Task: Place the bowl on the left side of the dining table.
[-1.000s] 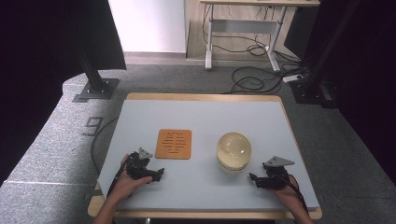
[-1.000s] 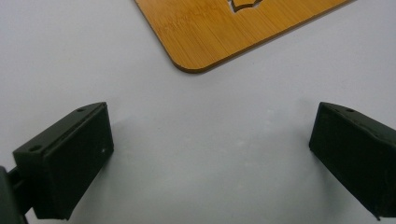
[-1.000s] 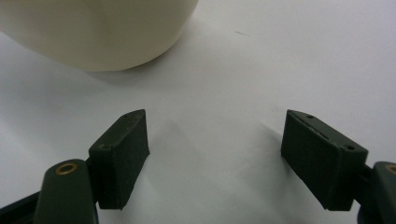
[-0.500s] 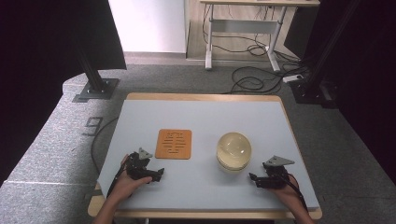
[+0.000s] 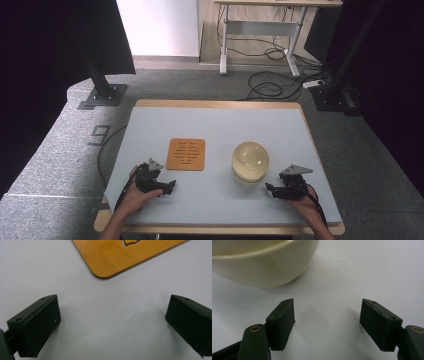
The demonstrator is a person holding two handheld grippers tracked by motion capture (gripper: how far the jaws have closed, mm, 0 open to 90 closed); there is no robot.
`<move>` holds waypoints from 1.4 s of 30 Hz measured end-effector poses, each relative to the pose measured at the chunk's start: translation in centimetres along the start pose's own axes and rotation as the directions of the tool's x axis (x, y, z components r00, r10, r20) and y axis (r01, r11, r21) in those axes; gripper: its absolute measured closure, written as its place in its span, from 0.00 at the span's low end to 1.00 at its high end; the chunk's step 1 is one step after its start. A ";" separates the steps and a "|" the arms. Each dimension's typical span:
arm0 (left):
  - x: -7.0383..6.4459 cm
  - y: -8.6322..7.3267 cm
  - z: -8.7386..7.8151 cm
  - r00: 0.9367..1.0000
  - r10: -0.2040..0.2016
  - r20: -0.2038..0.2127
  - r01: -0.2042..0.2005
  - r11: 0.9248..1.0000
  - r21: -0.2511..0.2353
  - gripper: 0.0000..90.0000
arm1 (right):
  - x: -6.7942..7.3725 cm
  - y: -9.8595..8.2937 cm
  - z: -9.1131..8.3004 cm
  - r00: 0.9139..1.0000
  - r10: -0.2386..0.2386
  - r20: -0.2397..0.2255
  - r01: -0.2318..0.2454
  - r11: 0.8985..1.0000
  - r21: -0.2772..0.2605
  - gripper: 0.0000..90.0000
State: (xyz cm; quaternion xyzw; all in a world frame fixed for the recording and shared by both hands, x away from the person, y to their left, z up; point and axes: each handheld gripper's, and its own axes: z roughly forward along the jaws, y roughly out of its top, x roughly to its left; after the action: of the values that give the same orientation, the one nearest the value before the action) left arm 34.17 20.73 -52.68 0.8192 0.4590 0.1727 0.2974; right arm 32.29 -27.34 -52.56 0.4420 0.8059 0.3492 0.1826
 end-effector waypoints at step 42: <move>0.0 0.0 0.0 1.000 0.000 0.001 0.000 1.000 0.000 0.00 | -0.3 2.0 -3.1 1.000 0.001 0.030 0.002 0.995 -0.096 0.26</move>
State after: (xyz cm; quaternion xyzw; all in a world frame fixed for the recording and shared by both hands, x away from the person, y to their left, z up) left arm 34.17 20.72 -52.67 0.8193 0.4590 0.1722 0.2974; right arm 31.73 -28.08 -49.03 0.4376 0.7855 0.3807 0.2156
